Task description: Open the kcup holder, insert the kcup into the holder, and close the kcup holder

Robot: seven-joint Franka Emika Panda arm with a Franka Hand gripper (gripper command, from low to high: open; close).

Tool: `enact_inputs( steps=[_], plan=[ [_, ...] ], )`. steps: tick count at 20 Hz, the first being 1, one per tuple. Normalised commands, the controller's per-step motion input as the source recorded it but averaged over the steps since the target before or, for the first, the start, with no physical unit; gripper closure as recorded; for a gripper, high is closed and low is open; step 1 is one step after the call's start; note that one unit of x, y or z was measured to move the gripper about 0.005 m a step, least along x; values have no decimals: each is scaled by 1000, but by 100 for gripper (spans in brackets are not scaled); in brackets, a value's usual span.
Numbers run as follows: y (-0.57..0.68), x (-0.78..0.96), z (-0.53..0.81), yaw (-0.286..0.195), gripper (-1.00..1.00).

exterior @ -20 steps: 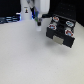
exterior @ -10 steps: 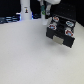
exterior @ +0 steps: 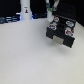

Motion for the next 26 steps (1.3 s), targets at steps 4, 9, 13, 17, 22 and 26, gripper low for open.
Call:
enact_inputs(
  steps=[4, 9, 13, 17, 22, 26],
  plan=[
    [312, 183, 37, 2, 100],
    [208, 120, -26, 12, 100],
    [189, 165, 155, 0, 100],
    [456, 421, 466, 0, 100],
    [491, 494, 378, -1, 100],
    [417, 498, 212, -6, 100]
  ],
)
